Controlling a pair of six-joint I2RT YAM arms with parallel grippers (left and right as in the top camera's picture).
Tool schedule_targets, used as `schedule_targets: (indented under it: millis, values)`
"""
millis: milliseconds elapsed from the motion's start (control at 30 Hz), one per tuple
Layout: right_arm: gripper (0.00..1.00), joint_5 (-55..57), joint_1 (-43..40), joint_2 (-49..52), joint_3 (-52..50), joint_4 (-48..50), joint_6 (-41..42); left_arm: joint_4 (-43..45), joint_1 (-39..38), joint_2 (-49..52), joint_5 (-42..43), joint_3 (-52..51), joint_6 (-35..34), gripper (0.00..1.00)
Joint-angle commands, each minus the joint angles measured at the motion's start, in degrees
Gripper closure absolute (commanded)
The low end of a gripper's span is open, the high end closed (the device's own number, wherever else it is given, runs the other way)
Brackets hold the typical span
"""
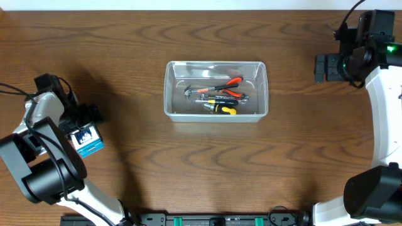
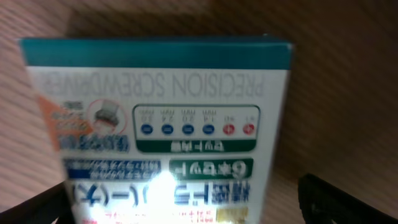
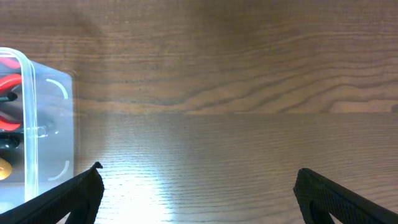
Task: Pack container
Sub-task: 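Lower and close the left gripper on the precision screwdriver box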
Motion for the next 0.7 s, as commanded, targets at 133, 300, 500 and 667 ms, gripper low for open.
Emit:
schedule_targets:
  millis: [133, 300, 500, 667]
  values:
    - [0.01, 0.44, -0.7, 0.11, 0.13, -0.04, -0.81, 0.63, 0.26, 2.91, 0.28, -0.26, 0.52, 0.02]
    - [0.01, 0.44, -0.7, 0.11, 0.13, -0.04, -0.83, 0.61, 0.26, 3.04, 0.28, -0.26, 0.52, 0.02]
    - [0.01, 0.44, -0.7, 0.11, 0.13, -0.02, -0.83, 0.37, 0.26, 3.04, 0.26, -0.26, 0.55, 0.02]
    - [0.01, 0.44, -0.7, 0.11, 0.13, -0.02, -0.83, 0.28, 0.26, 3.04, 0.28, -0.26, 0.55, 0.01]
